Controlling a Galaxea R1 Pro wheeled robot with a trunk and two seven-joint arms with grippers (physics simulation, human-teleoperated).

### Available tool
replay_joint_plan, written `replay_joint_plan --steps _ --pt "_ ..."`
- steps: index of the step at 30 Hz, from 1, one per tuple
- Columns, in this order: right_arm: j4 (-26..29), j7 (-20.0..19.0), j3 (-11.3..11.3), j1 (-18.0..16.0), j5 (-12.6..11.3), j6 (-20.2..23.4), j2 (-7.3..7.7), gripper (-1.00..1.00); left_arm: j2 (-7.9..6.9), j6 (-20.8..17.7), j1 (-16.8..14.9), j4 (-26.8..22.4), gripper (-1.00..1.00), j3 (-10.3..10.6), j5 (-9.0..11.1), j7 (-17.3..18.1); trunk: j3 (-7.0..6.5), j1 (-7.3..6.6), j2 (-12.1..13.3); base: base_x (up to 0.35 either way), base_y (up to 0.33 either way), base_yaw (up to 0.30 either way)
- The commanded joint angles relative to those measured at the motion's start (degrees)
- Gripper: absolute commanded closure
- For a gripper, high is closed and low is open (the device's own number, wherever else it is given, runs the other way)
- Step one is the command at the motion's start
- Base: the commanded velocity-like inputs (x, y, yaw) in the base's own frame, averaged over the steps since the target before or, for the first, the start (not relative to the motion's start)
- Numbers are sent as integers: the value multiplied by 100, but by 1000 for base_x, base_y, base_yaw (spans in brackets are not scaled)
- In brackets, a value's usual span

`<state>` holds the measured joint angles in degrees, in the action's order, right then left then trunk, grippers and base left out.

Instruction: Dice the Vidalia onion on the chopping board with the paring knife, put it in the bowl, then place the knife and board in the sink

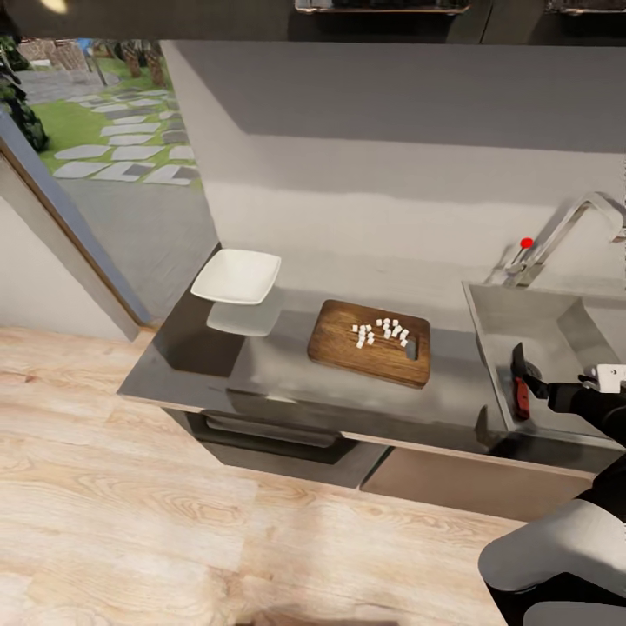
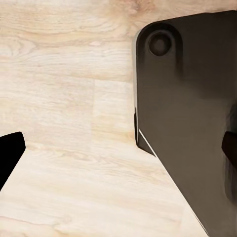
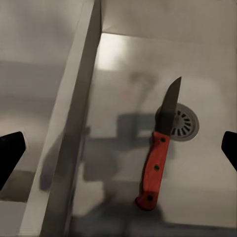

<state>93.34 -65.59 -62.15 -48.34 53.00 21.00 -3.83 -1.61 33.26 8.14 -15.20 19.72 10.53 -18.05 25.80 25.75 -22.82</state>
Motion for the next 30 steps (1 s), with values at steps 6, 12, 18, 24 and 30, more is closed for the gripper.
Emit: replay_joint_plan --steps 6,12,18,24,30 --pt "9 -33 -7 -9 18 39 -12 -100 1 13 3 -17 -100 50 54 -23 -46 3 -10 -13 11 0" --pt "8 -31 -7 -9 18 36 -32 -100 1 12 3 -15 -100 50 54 -23 -100 3 -10 -1 1 0" --pt "1 -24 -5 -9 18 36 -39 -100 2 7 3 -12 -100 50 54 -23 -155 3 -10 0 0 0" --pt "0 -17 -3 -9 18 36 -41 -100 1 -2 3 -16 -100 50 40 -21 -209 3 -10 0 0 0" --pt "0 -10 1 -9 25 36 -56 -100 -3 -4 3 -11 -100 50 37 -23 -263 3 -10 0 0 0"
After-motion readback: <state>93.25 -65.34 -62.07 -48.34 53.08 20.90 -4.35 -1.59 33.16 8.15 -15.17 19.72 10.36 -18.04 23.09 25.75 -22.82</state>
